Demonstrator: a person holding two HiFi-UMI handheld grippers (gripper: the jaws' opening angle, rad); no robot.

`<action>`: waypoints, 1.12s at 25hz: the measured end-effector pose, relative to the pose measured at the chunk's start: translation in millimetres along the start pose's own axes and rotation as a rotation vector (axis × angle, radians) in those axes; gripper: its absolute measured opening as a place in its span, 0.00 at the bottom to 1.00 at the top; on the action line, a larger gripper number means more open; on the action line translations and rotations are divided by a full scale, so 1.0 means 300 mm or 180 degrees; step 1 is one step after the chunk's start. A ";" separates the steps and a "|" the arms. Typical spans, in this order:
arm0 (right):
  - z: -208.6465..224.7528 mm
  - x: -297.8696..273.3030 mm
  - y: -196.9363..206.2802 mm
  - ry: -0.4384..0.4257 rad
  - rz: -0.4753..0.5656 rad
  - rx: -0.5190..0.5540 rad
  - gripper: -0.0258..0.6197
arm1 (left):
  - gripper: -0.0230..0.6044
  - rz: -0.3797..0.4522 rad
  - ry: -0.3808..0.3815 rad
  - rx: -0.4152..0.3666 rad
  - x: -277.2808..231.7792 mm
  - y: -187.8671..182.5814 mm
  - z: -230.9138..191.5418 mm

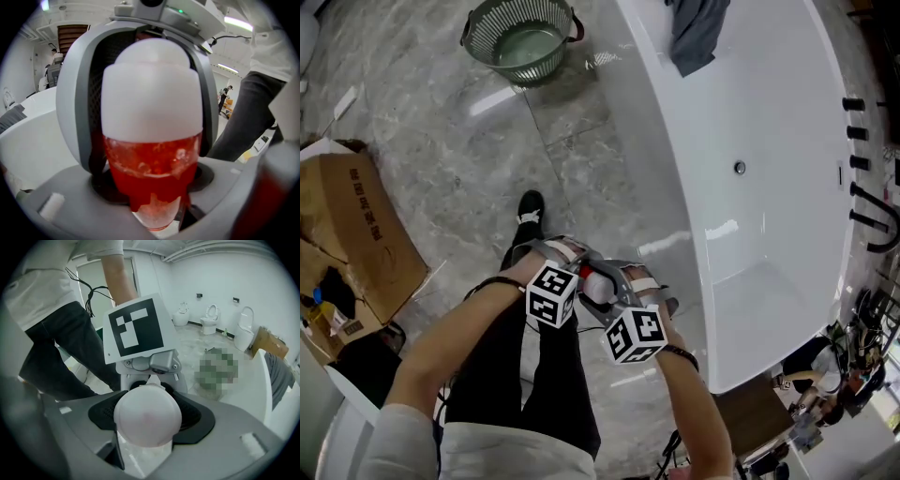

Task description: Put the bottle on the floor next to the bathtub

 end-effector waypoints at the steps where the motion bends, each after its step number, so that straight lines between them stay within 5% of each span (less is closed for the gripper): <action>1: 0.008 -0.010 -0.008 -0.0018 0.0009 -0.0035 0.48 | 0.57 0.0006 0.0003 0.0010 0.005 0.014 -0.004; 28: 0.244 -0.122 -0.159 -0.0292 -0.0096 -0.0334 0.48 | 0.57 0.0394 -0.0033 0.0253 0.122 0.193 -0.189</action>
Point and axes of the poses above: the fingertips, and each gripper's own axes: x backward along the fingers, z to its right, y out of its underside, the point moved 3 cm from there along x, backward along the fingers, and after that the axes turned 9 degrees about -z, right-handed, at the moved point
